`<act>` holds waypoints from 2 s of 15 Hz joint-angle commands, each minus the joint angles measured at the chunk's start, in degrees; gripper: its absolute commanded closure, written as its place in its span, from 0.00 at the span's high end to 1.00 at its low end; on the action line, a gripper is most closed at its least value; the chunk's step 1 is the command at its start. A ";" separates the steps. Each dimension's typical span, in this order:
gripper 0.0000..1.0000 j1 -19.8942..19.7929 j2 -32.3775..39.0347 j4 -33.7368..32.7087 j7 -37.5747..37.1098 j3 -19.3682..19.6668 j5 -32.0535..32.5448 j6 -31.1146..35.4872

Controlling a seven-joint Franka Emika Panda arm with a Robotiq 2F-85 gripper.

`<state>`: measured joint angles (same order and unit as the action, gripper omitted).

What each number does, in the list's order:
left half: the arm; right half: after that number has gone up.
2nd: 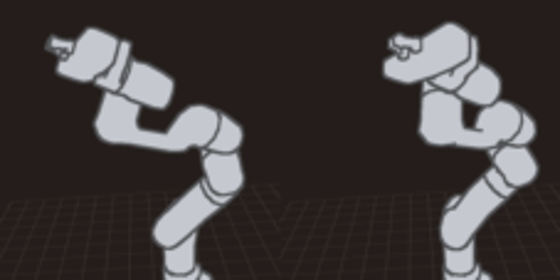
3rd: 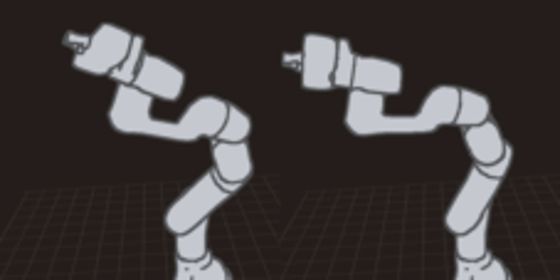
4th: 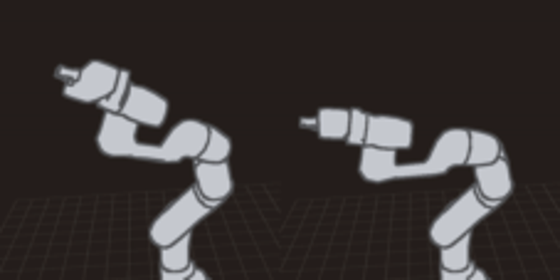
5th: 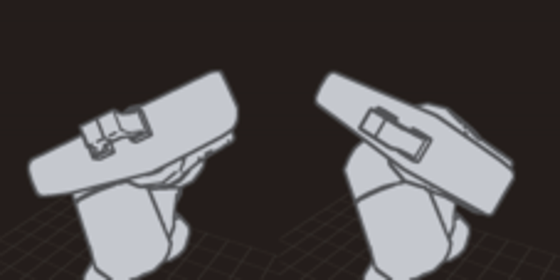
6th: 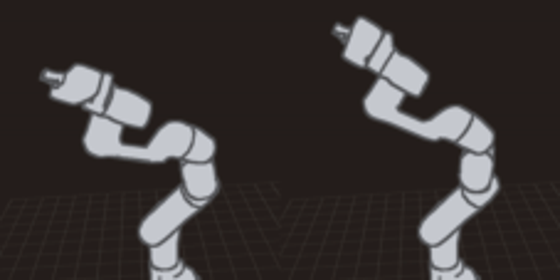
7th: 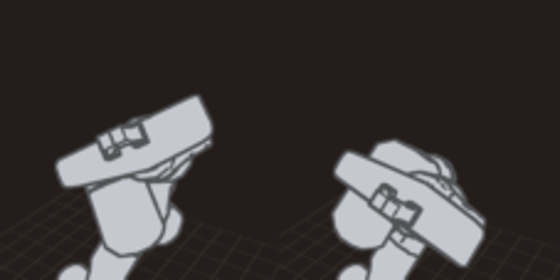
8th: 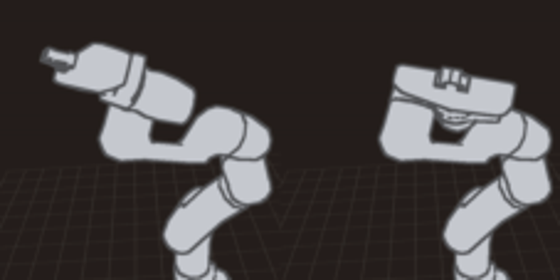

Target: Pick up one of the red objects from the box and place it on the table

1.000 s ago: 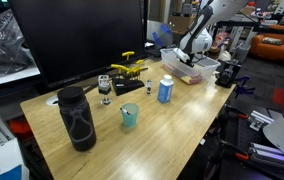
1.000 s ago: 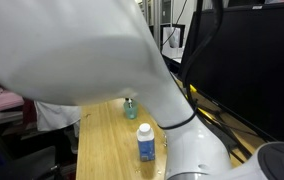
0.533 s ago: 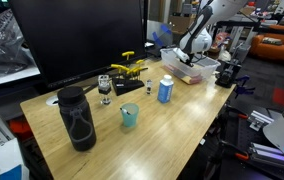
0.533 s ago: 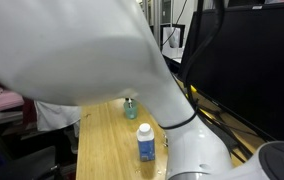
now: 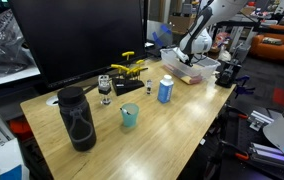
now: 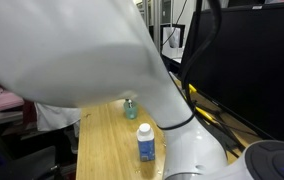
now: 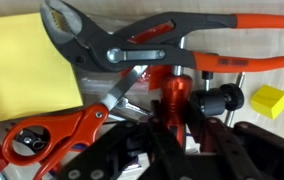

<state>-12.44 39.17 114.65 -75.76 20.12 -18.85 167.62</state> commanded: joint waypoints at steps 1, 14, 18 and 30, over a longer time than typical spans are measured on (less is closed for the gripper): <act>0.07 -0.82 -2.44 2.82 1.15 -0.95 -1.75 3.83; 0.07 0.83 -6.91 9.30 -0.20 1.35 -2.71 8.53; 0.07 1.59 -6.89 10.07 -1.00 2.20 -3.54 10.35; 0.07 0.75 -6.42 10.18 -4.06 -0.56 -9.32 18.49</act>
<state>-10.96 33.49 124.18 -79.32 21.15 -25.95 182.42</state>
